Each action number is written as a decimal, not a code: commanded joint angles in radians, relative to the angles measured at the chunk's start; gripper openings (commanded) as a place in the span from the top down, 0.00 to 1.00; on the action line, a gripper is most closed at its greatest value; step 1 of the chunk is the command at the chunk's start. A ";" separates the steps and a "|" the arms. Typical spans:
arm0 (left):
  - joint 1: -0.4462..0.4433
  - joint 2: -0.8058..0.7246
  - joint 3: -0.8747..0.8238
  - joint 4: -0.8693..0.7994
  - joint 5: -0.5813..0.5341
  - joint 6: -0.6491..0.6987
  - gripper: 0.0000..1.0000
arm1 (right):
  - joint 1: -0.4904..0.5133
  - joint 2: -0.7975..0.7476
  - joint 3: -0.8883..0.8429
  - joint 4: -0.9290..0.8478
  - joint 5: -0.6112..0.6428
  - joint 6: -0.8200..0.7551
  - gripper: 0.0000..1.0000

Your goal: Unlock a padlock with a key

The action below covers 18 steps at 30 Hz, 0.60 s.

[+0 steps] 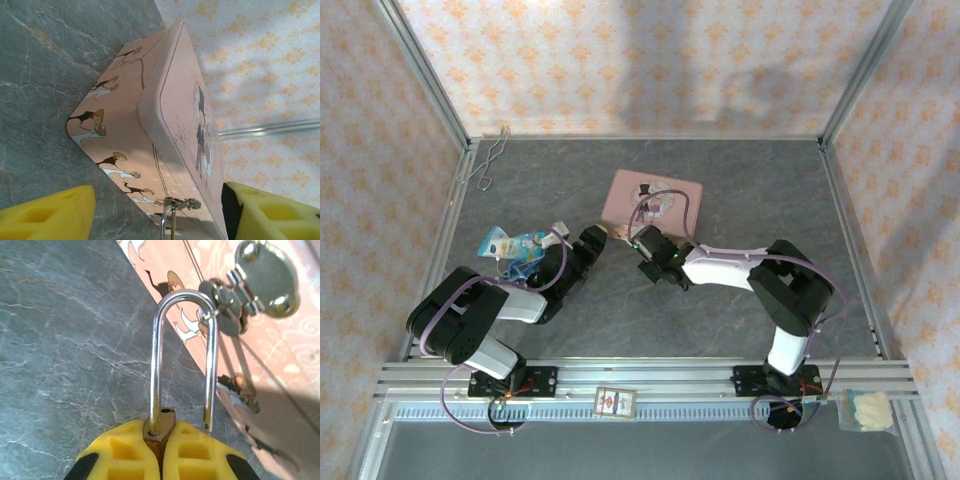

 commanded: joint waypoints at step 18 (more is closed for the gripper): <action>-0.015 0.295 0.068 0.450 0.166 -0.088 0.59 | -0.080 0.069 0.154 -0.047 -0.251 -0.204 1.00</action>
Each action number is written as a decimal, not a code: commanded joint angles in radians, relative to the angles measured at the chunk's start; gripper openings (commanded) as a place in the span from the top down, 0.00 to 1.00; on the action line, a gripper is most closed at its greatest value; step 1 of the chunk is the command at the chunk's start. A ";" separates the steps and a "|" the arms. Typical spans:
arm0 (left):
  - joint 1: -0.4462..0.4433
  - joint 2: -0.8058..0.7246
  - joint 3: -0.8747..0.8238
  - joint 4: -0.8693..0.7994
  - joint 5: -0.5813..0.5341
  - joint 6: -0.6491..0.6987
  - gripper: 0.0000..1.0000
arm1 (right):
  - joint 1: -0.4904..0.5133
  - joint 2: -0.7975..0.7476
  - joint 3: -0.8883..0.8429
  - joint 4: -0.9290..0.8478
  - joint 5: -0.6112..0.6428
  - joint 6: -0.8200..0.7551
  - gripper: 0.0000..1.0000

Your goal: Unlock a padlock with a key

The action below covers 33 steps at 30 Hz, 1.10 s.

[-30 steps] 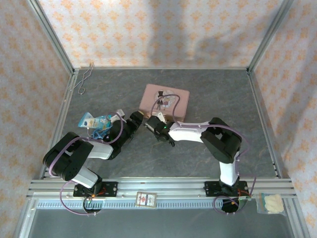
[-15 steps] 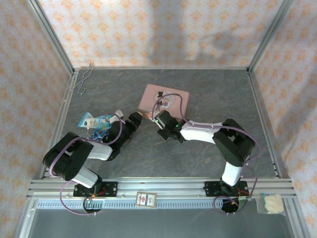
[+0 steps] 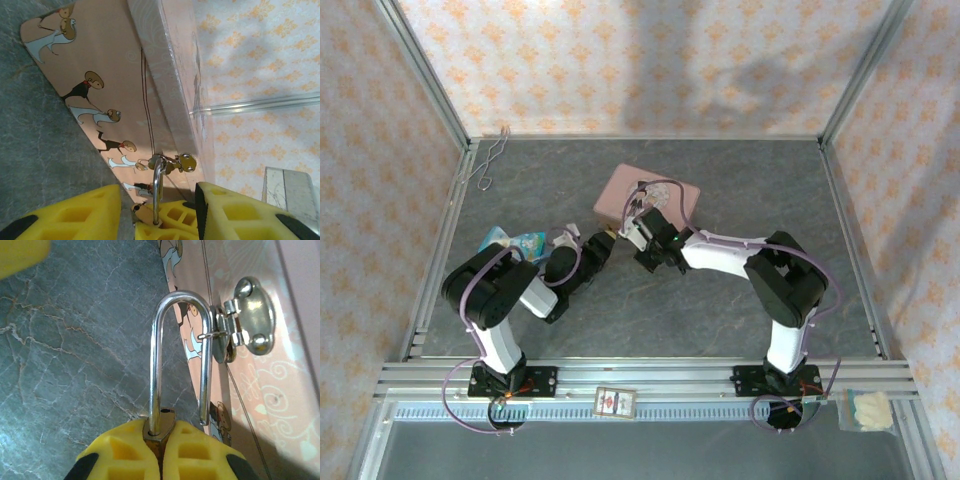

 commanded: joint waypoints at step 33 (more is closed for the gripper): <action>-0.077 0.183 0.114 0.062 -0.065 0.004 0.68 | -0.055 -0.053 -0.012 0.061 -0.283 0.088 1.00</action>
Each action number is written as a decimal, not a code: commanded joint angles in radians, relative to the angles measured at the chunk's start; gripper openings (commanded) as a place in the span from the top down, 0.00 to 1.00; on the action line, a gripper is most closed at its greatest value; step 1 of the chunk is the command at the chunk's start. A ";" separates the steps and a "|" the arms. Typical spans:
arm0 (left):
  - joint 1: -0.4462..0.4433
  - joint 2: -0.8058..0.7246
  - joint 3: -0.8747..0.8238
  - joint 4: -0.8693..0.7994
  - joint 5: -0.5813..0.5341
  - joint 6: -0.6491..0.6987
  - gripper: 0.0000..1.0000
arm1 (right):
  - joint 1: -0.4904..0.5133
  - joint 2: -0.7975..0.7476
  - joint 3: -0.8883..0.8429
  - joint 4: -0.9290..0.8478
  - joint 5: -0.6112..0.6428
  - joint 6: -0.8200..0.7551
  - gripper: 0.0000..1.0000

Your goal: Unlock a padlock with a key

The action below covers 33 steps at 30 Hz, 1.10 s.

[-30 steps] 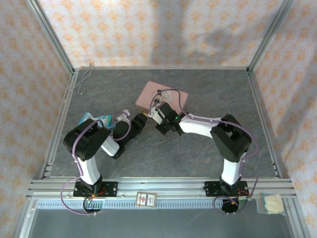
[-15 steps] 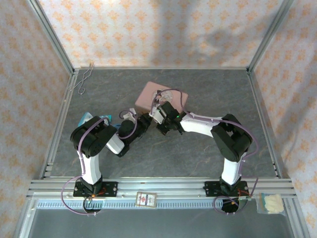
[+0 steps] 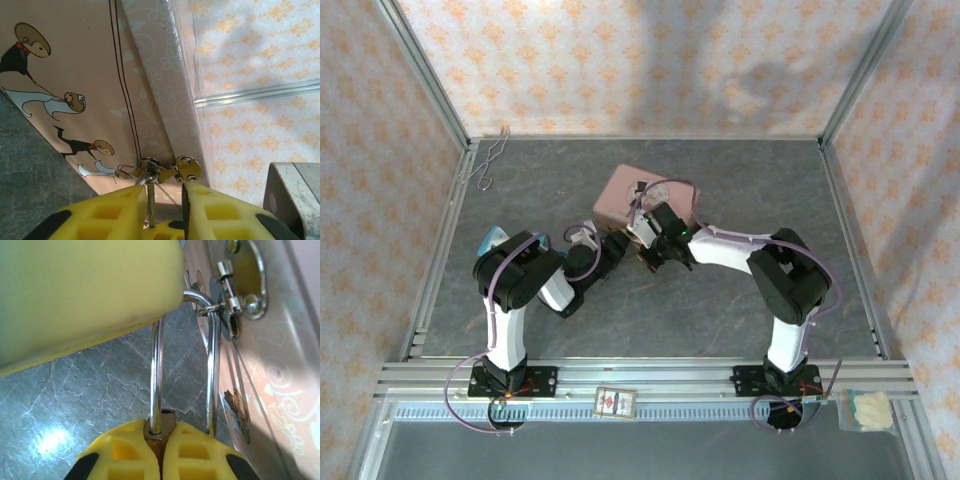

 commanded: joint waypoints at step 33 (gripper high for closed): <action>-0.014 -0.011 0.046 -0.127 -0.032 0.037 0.96 | 0.011 -0.070 0.004 0.056 -0.068 0.008 1.00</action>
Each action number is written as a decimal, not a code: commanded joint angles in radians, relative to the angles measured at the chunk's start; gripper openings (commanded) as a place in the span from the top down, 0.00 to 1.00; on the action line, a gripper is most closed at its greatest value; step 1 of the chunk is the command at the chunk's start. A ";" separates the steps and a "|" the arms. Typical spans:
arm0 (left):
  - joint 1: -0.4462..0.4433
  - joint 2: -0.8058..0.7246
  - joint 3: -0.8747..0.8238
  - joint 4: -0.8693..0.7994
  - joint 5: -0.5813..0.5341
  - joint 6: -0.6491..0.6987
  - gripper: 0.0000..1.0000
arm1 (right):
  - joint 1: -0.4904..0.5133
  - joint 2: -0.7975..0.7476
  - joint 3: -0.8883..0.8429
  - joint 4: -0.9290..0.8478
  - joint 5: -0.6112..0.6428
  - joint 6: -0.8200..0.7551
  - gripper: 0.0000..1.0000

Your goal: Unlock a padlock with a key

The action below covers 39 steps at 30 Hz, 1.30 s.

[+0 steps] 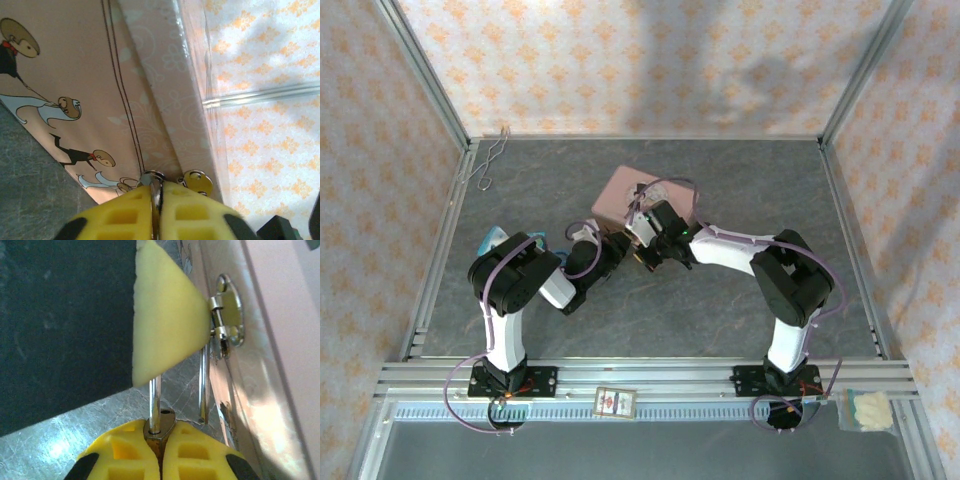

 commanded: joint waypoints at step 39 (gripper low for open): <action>-0.005 0.027 -0.013 0.062 -0.022 -0.006 1.00 | -0.138 -0.150 -0.079 0.052 0.454 0.989 0.25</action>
